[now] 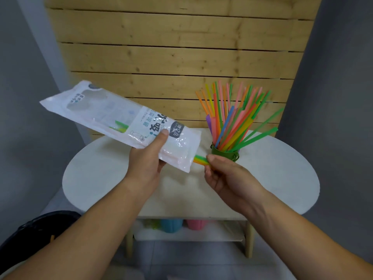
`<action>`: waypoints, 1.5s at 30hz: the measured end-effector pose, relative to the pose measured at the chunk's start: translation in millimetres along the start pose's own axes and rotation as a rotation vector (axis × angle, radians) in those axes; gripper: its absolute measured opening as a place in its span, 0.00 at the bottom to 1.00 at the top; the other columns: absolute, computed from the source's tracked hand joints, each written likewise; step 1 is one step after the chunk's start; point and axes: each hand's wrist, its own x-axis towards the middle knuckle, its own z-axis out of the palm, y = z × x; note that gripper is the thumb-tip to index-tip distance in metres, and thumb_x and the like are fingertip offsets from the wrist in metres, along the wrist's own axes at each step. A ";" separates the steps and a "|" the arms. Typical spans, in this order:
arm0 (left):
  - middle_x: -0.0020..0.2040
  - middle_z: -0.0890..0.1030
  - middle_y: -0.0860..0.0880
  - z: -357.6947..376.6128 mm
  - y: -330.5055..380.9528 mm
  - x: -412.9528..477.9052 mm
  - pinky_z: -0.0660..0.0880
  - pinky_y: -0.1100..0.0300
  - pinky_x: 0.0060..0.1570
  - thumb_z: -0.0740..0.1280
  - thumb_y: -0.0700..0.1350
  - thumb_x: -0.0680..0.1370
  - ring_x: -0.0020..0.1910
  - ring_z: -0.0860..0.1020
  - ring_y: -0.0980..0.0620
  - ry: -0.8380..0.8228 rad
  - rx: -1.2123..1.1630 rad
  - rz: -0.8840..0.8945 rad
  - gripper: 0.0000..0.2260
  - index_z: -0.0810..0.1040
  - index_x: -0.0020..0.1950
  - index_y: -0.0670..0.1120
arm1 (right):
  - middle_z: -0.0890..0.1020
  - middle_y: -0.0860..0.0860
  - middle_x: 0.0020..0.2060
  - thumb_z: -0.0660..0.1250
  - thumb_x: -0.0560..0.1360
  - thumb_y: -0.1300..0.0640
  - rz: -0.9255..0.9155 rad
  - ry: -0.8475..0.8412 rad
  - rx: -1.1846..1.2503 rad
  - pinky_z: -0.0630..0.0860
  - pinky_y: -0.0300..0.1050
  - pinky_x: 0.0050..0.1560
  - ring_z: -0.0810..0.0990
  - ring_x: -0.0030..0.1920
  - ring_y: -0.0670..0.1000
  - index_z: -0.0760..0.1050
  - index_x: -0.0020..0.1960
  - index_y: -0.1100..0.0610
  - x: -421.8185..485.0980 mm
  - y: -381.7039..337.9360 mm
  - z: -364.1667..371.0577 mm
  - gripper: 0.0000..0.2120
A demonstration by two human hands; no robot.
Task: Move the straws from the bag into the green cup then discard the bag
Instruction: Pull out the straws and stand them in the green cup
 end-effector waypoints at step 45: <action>0.57 0.87 0.55 18.7 5.7 -11.3 0.83 0.54 0.55 0.78 0.44 0.70 0.58 0.85 0.53 -0.181 0.217 0.196 0.16 0.85 0.55 0.60 | 0.87 0.60 0.51 0.63 0.82 0.50 -0.047 0.073 0.142 0.79 0.53 0.58 0.86 0.53 0.57 0.77 0.60 0.57 6.0 5.3 6.0 0.14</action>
